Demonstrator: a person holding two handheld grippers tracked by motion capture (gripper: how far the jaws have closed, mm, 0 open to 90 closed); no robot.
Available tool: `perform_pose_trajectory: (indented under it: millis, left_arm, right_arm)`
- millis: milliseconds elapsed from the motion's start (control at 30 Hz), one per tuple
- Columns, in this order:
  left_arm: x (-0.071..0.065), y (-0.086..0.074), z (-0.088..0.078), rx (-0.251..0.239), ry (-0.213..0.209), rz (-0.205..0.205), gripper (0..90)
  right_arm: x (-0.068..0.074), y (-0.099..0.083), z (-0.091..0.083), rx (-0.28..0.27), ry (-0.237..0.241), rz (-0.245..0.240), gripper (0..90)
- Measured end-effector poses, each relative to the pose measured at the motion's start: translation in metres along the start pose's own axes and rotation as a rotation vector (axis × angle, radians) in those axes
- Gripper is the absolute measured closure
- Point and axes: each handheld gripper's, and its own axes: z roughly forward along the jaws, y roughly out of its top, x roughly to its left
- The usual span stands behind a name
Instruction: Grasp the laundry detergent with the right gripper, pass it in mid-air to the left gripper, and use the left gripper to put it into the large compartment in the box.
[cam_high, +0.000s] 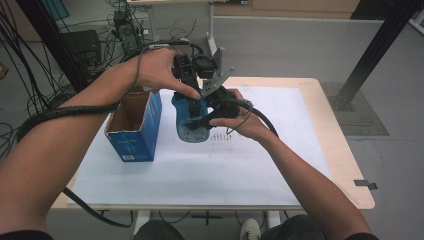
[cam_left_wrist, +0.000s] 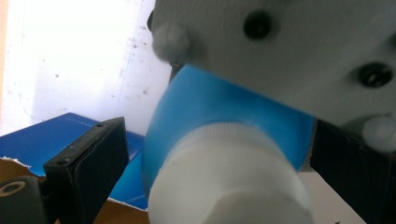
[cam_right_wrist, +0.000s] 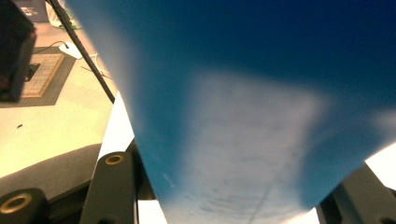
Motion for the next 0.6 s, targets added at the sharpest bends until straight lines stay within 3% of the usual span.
perform_pose_trajectory:
  millis: [133, 600]
  left_arm:
    - [-0.0001, 0.0016, -0.0028, -0.005, 0.001, 0.007, 5.0]
    - [-0.0007, 0.0021, -0.0032, -0.011, -0.006, 0.004, 4.9]
  right_arm:
    - [0.0017, 0.0001, -0.0006, 0.006, 0.007, 0.014, 44.1]
    - [0.0007, 0.0027, -0.0057, -0.025, -0.008, -0.009, 44.1]
